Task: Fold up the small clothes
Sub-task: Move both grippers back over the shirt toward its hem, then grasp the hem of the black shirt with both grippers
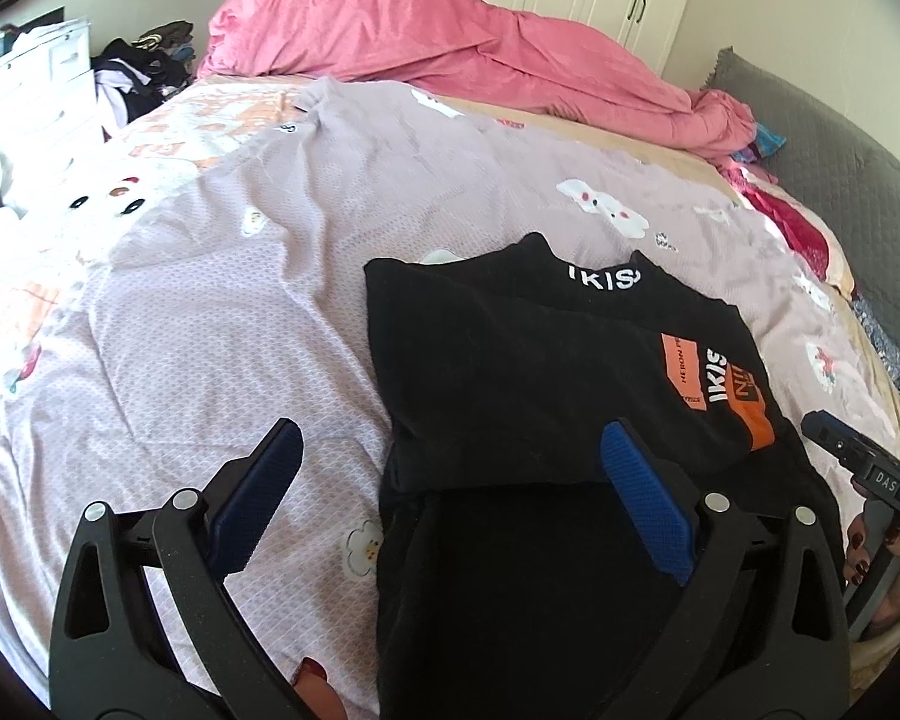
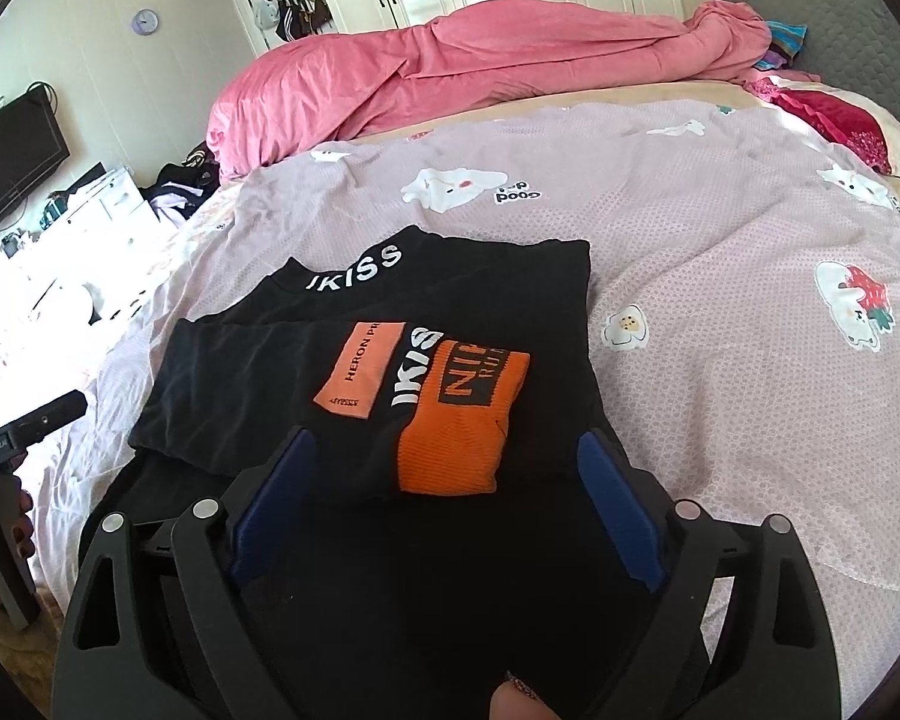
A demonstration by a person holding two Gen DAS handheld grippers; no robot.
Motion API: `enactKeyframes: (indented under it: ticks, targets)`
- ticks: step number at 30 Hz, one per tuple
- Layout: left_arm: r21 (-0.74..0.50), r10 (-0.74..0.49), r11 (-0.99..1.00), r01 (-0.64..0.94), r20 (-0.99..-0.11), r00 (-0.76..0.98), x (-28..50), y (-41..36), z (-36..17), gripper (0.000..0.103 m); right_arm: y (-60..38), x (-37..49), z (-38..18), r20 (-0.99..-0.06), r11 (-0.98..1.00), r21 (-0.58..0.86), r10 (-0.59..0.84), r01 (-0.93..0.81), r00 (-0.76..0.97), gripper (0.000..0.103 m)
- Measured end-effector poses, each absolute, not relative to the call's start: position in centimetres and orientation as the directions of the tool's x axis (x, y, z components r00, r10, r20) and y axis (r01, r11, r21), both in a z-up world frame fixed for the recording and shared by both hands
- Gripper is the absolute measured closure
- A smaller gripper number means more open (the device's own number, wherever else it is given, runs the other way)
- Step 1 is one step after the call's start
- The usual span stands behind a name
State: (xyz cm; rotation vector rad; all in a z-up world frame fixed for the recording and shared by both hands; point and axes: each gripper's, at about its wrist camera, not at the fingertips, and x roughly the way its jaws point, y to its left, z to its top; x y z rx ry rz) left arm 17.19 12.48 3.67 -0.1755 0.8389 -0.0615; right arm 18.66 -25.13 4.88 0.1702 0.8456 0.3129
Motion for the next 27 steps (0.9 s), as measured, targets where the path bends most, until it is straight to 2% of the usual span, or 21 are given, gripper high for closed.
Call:
enactKeyframes:
  ticks: [14, 27]
  targets:
    - [-0.197, -0.099, 0.978, -0.062, -0.708, 0.7, 13.7, 14.0, 4.4, 0.009, -26.4, 16.3, 5.3, -0.688, 0.936, 0.289, 0.349, -0.2, 0.636, 0.014]
    - [-0.25, -0.102, 0.959, -0.137, -0.749, 0.655, 9.1, 15.3, 1.4, 0.01, -28.1, 13.5, 5.0, -0.692, 0.938, 0.293, 0.34, -0.183, 0.637, 0.013]
